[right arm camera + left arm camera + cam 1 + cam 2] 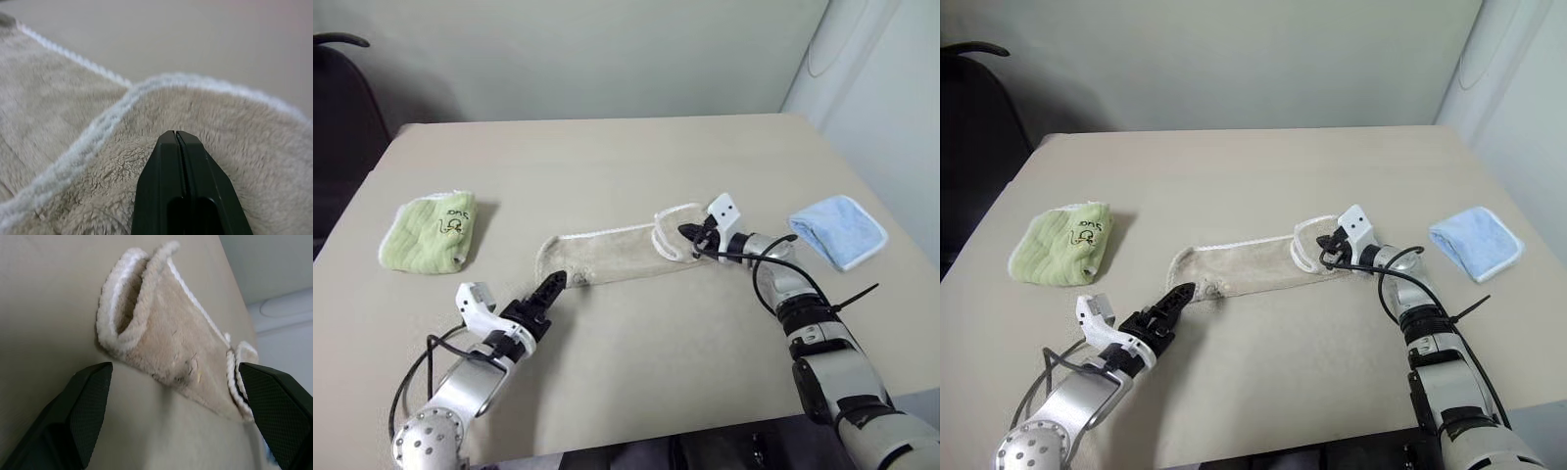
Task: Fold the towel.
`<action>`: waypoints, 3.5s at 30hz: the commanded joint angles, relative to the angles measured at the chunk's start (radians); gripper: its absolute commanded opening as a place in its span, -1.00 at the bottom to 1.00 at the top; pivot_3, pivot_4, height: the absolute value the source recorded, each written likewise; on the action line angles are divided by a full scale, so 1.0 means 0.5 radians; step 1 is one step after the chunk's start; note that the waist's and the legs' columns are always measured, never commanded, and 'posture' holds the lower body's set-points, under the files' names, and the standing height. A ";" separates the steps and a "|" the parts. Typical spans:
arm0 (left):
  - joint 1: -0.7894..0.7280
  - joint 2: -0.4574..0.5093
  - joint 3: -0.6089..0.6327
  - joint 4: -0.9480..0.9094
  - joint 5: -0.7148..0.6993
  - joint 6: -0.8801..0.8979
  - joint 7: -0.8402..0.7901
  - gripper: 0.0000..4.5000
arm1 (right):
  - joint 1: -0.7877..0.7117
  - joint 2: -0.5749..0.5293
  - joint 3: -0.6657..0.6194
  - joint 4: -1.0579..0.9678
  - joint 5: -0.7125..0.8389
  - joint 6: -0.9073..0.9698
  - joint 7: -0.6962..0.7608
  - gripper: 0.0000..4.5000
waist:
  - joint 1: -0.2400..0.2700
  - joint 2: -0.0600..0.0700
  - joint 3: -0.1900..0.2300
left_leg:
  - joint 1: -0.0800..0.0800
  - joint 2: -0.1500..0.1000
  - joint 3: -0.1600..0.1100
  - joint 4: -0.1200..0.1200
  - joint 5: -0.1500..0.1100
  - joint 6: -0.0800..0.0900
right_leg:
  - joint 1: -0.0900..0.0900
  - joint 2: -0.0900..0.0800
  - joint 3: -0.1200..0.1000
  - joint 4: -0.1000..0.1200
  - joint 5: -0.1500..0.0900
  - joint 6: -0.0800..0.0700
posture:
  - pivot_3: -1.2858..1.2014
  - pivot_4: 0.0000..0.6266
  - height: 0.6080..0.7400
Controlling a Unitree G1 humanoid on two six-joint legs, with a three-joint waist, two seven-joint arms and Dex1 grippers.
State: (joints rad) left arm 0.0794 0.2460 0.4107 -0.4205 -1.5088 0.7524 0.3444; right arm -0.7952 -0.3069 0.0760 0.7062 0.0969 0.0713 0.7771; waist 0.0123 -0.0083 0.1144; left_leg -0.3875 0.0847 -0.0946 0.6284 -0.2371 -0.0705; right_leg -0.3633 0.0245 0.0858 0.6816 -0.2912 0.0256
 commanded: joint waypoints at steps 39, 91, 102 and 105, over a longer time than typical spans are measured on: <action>-0.394 0.042 -0.075 0.479 0.260 0.020 -0.080 -1.00 | 0.287 -0.051 -0.057 -0.599 0.102 0.189 -0.047 -0.59 | 0.020 0.005 0.004 | 0.008 -0.003 0.001 -0.013 0.000 -0.007 | 0.001 0.008 0.003 -0.003 -0.004 -0.002 | 0.03 -0.52 1.00; -2.089 -0.235 -0.669 1.306 1.729 0.256 -1.659 0.94 | 0.353 -0.215 -0.568 -1.097 0.530 0.412 -0.513 -0.09 | 0.010 -0.005 0.017 | -0.034 -0.039 -0.003 0.034 -0.004 -0.001 | -0.036 -0.027 0.063 -0.009 0.018 0.076 | 0.03 -0.52 1.00; -1.717 -0.076 -1.048 1.390 2.252 -0.232 -1.879 -0.64 | 0.254 -0.147 -0.169 -0.873 0.347 0.513 -0.319 -1.00 | 0.034 -0.005 0.017 | -0.054 -0.041 -0.012 0.044 -0.007 0.004 | -0.055 -0.029 0.063 -0.008 0.022 0.078 | 0.03 -0.52 1.00; -1.759 -0.121 -1.182 1.675 2.455 -0.343 -1.845 -0.64 | 0.244 -0.123 -0.086 -0.657 0.240 0.456 -0.322 -1.00 | 0.035 -0.004 0.017 | -0.054 -0.041 -0.012 0.048 -0.007 0.006 | -0.055 -0.037 0.064 -0.008 0.026 0.077 | 0.03 -0.52 1.00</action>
State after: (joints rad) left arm -0.7775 0.1862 -0.1541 0.3616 -0.3388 0.6284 -0.5827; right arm -0.6655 -0.3631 0.0261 0.3482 0.2479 0.3309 0.6155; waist 0.0300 -0.0106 0.1227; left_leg -0.4145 0.0643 -0.1004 0.6522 -0.2411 -0.0656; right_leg -0.3911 0.0037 0.1183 0.6777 -0.2774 0.0630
